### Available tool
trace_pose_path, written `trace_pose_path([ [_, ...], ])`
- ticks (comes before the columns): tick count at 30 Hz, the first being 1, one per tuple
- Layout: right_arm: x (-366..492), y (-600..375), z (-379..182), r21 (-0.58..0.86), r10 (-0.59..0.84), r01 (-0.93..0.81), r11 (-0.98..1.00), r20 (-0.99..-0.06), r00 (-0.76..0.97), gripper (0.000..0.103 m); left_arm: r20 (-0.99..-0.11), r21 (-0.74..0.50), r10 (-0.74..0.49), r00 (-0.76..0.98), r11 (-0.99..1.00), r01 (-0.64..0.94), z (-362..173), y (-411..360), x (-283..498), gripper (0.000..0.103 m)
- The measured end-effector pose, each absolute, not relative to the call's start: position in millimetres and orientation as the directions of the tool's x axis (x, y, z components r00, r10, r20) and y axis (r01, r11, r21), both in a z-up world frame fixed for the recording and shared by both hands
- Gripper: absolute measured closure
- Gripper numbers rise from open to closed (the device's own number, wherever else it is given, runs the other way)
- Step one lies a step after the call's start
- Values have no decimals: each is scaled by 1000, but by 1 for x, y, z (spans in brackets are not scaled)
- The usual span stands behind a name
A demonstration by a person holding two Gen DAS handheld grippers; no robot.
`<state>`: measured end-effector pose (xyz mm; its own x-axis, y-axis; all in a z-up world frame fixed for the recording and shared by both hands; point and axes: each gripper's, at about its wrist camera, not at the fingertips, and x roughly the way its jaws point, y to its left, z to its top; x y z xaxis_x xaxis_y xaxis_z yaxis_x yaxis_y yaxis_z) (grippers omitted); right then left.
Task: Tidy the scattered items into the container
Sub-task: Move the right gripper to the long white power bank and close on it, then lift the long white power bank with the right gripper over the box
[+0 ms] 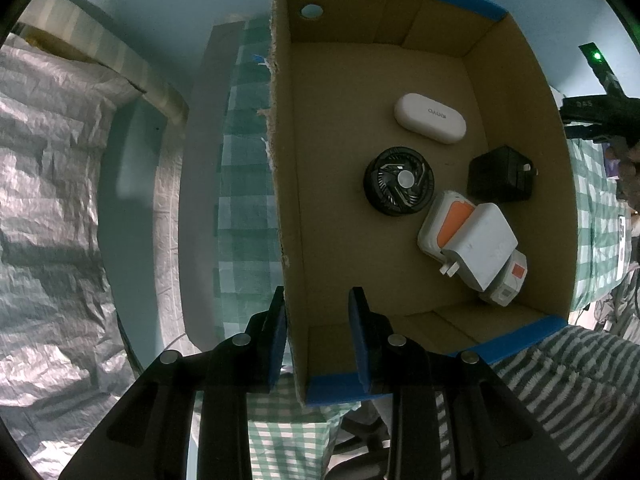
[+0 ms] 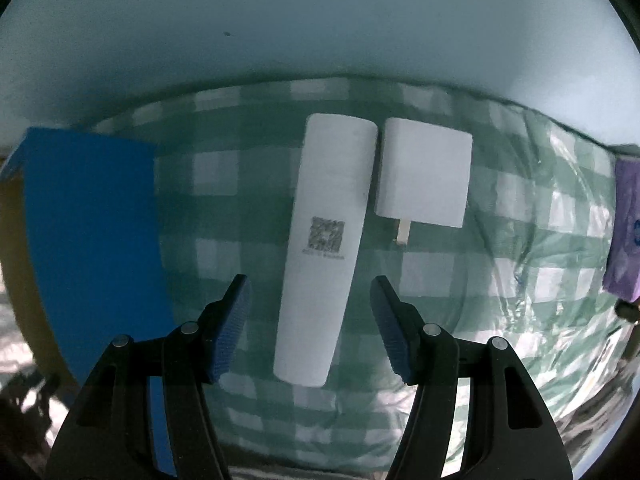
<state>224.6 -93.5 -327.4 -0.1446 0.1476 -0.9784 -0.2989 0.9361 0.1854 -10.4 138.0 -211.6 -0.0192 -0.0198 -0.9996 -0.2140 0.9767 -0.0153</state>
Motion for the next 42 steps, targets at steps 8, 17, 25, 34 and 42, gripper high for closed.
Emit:
trace_pose_path([
  [8, 225, -78, -346, 141, 106, -270, 953, -984, -140, 41, -999, -23, -28, -18, 974, -227, -210, 139, -10, 74],
  [17, 208, -46, -342, 32, -9, -441, 897, -996, -90, 62, -999, -28, -33, -18, 973, -227, -211, 138, -11, 72],
  [25, 171, -28, -340, 34, -10, -660, 751, -998, -63, 63, -999, -31, -36, -18, 973, -230, -212, 138, -11, 72],
  [34, 162, -29, -339, 56, 26, -622, 781, -998, -57, 62, -999, -35, -41, -21, 971, -236, -216, 139, -13, 72],
  [42, 157, -28, -336, 65, 24, -614, 786, -997, -75, 63, -999, -31, -37, -20, 971, -236, -215, 141, -13, 72],
])
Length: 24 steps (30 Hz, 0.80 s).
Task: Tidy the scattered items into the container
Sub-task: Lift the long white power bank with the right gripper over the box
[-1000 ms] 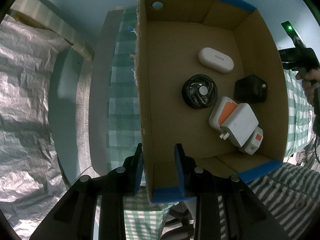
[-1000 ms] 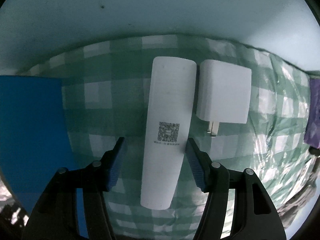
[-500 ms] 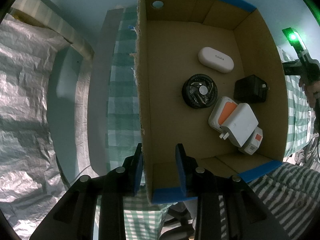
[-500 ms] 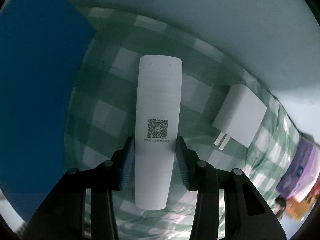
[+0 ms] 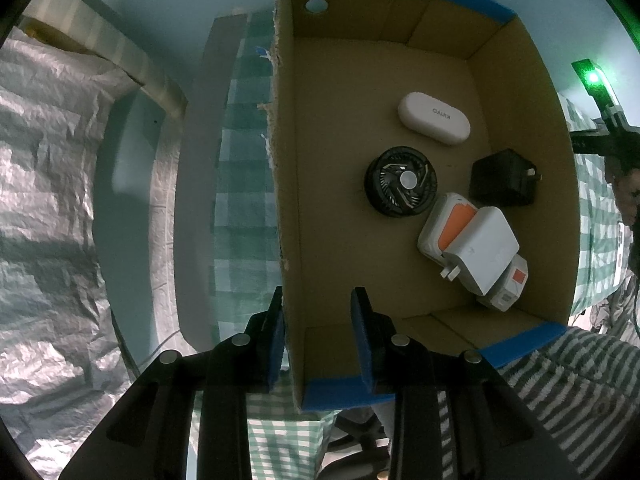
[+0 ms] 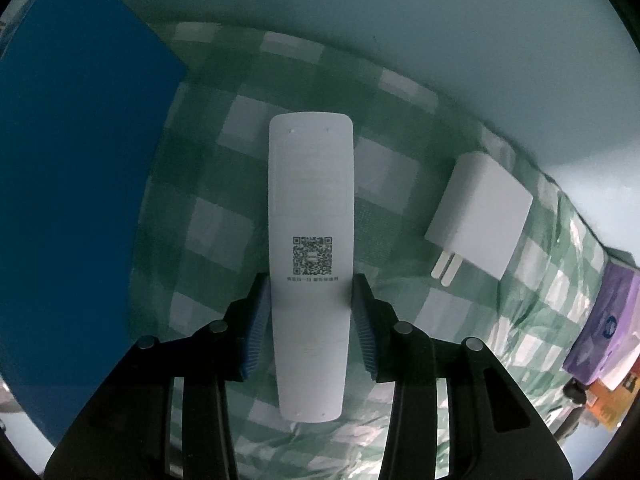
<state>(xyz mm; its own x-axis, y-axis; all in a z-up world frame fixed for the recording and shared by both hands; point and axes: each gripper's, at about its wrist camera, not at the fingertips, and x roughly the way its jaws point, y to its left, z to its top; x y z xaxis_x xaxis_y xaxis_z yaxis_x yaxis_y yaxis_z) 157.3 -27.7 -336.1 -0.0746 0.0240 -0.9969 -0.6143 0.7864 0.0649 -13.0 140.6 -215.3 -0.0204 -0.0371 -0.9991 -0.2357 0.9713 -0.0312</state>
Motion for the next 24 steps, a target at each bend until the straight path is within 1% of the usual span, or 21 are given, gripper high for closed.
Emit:
trace_pose_path([
  [7, 149, -53, -328, 72, 16, -622, 779, -995, -95, 63, -999, -34, -40, -20, 972, -234, -215, 141, -14, 72],
  [11, 146, -71, -309, 88, 34, -635, 767, -995, -97, 63, -999, -36, -43, -24, 972, -233, -215, 141, -12, 72],
  [19, 134, -70, -260, 112, 84, -655, 748, -994, -74, 63, -999, -38, -46, -26, 972, -230, -217, 141, -9, 72],
  [24, 134, -68, -226, 119, 121, -696, 708, -992, -46, 63, -999, -43, -50, -22, 971, -234, -216, 142, -9, 72],
])
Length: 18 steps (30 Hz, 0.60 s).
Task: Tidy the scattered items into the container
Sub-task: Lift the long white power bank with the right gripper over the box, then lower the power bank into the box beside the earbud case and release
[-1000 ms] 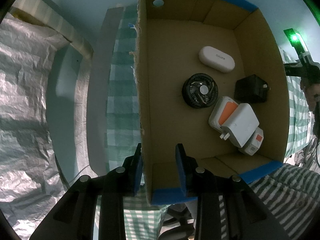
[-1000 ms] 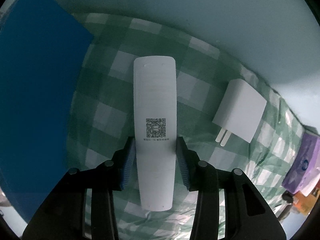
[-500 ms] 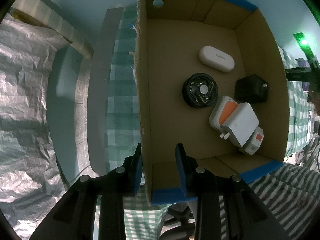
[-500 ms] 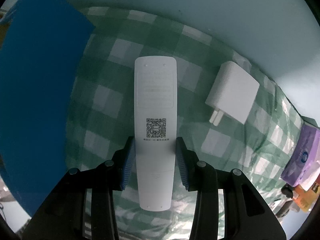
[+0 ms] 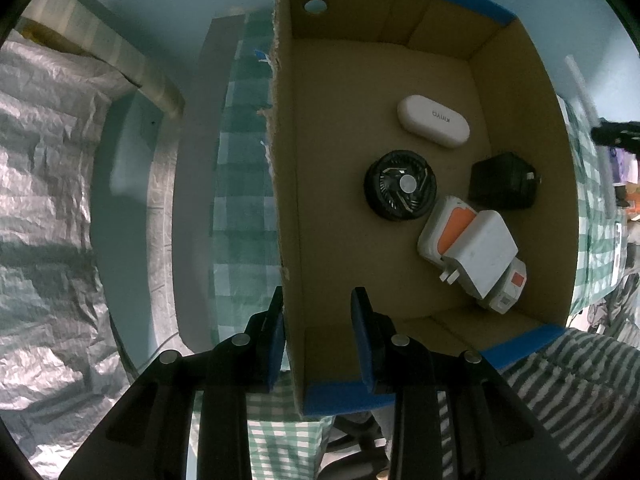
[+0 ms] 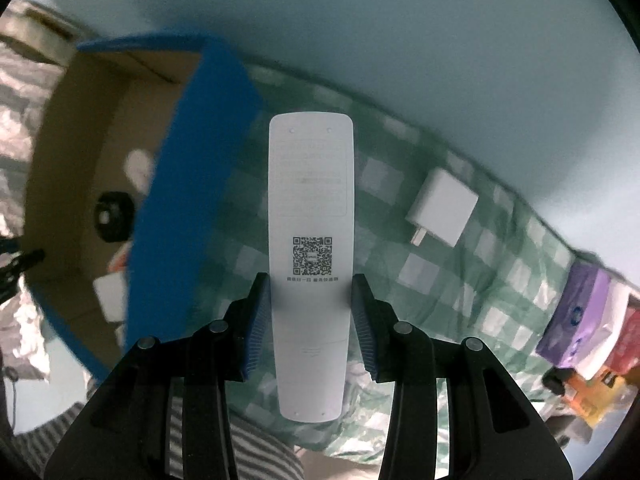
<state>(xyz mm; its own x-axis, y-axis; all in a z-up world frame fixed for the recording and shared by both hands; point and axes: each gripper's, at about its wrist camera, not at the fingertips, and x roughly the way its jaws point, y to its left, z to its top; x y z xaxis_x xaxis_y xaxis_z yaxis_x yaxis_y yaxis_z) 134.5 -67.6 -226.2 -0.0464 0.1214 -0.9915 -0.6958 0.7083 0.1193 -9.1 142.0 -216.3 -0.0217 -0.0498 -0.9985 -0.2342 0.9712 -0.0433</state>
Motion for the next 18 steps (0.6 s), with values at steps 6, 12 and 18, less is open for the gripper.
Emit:
trace_pose_path([
  [6, 134, -41, -189, 175, 215, -751, 637, -976, -45, 63, -998, -45, -53, -27, 971, -237, -218, 142, -9, 72],
  [12, 102, 3, -168, 205, 265, -822, 531, -962, -68, 63, -998, -47, -54, -25, 970, -239, -218, 143, -8, 72],
  [18, 74, 40, -181, 215, 253, -868, 447, -961, -107, 63, -998, -46, -53, -25, 968, -245, -218, 142, -8, 72],
])
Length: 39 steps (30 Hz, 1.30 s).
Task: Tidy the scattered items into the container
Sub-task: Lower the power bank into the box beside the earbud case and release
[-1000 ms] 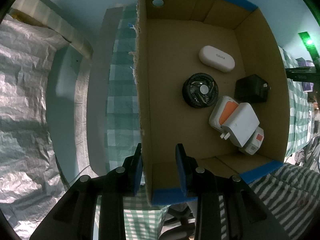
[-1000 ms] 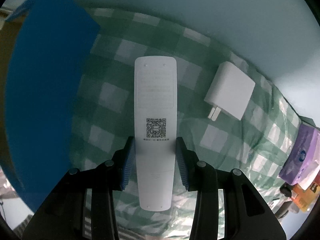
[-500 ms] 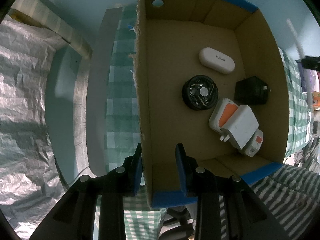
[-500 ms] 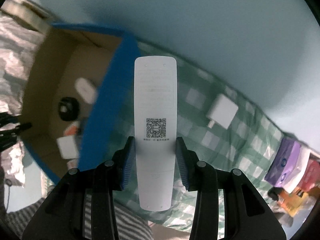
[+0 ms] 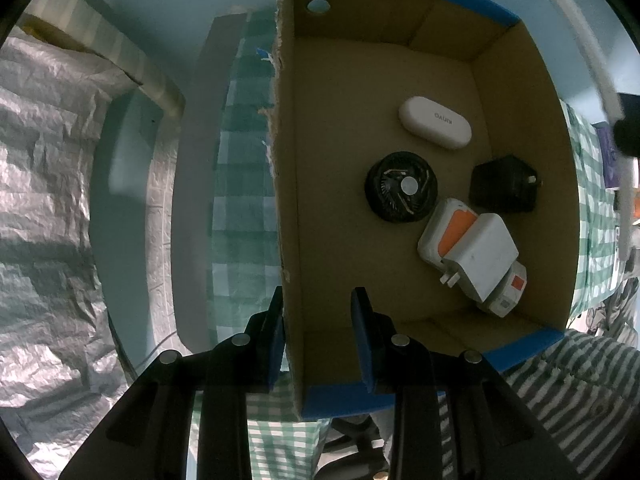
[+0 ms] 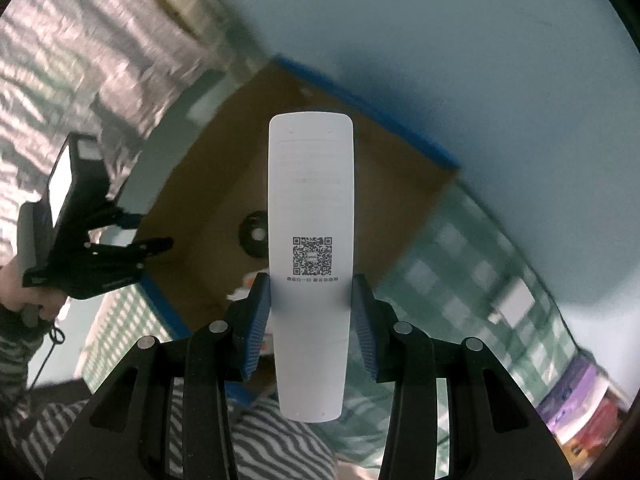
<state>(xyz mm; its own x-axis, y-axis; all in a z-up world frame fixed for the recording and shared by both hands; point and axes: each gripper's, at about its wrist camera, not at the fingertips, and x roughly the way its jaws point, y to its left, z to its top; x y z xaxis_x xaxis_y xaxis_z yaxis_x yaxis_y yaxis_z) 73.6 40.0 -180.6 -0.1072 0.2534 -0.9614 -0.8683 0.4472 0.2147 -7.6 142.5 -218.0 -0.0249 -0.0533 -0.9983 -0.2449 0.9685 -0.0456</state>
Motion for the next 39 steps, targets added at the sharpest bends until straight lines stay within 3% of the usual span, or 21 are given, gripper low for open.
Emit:
trace_pose_path([
  [23, 44, 79, -270, 214, 116, -878, 428, -977, -181, 63, -999, -41, -48, -24, 969, -242, -216, 143, -10, 72],
  [39, 60, 60, -231, 173, 183, -868, 466, -978, -97, 61, -999, -34, -42, -27, 970, -239, -216, 144, -9, 72],
])
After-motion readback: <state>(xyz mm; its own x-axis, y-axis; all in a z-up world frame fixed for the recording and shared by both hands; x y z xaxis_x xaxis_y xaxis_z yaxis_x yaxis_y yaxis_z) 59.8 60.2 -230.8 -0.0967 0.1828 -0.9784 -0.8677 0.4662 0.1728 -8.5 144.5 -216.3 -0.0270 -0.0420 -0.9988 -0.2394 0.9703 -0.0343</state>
